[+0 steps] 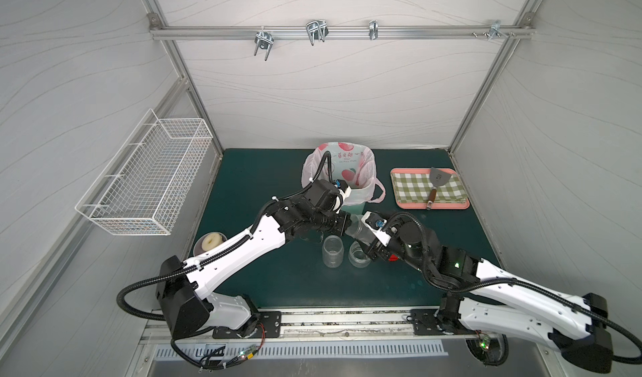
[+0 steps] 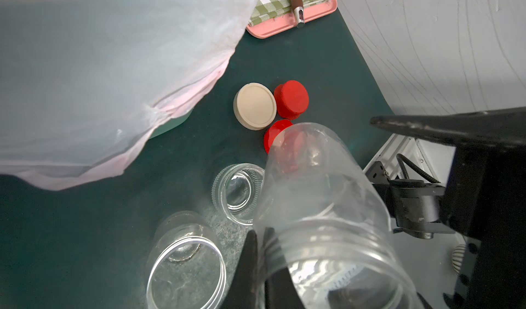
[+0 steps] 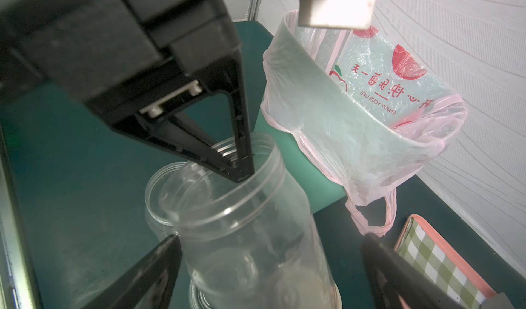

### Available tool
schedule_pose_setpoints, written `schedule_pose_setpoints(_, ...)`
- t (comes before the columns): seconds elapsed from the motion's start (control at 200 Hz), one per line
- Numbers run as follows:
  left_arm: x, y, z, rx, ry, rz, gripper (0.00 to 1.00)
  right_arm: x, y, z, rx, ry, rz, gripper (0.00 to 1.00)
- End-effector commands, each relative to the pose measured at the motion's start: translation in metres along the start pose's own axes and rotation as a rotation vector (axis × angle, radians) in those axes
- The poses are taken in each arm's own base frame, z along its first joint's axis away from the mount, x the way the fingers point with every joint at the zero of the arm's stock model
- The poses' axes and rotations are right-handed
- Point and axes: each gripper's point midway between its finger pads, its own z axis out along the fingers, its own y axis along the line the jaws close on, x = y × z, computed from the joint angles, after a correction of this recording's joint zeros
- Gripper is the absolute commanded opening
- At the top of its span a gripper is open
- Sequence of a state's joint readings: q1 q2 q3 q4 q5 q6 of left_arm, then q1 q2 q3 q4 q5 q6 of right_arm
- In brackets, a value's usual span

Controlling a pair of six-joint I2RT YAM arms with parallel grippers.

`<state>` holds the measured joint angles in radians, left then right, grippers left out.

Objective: Empty moldy peanuts from jars
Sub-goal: Place the jar at the center of the board.

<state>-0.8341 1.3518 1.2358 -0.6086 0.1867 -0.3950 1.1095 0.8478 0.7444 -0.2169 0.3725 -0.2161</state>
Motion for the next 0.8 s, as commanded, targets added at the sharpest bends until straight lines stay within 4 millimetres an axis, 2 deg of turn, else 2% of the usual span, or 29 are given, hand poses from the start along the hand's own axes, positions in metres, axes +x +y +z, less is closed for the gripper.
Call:
schedule_pose_setpoints(0.0, -0.02, -0.002, -0.025, -0.047, -0.077, 0.055, 0.0, -0.013, 0.005, -0.011, -0.047, -0.076, 0.037, 0.99)
schedule_pose_setpoints(0.115, -0.023, 0.004, -0.039, -0.101, -0.088, 0.085, 0.0, -0.019, 0.012, -0.022, -0.097, -0.127, 0.042, 0.99)
schedule_pose_setpoints(0.38, -0.019, 0.014, -0.074, -0.197, -0.058, 0.166, 0.0, -0.012, -0.002, -0.024, -0.016, -0.135, 0.066, 0.99)
schedule_pose_setpoints(0.545, -0.01, 0.024, -0.093, -0.276, 0.012, 0.203, 0.0, 0.001, -0.01, -0.017, 0.052, -0.094, 0.09, 0.99)
schedule_pose_setpoints(0.795, 0.008, 0.054, -0.123, -0.459, 0.111, 0.22, 0.0, 0.02, -0.025, -0.012, 0.167, -0.093, 0.187, 0.99)
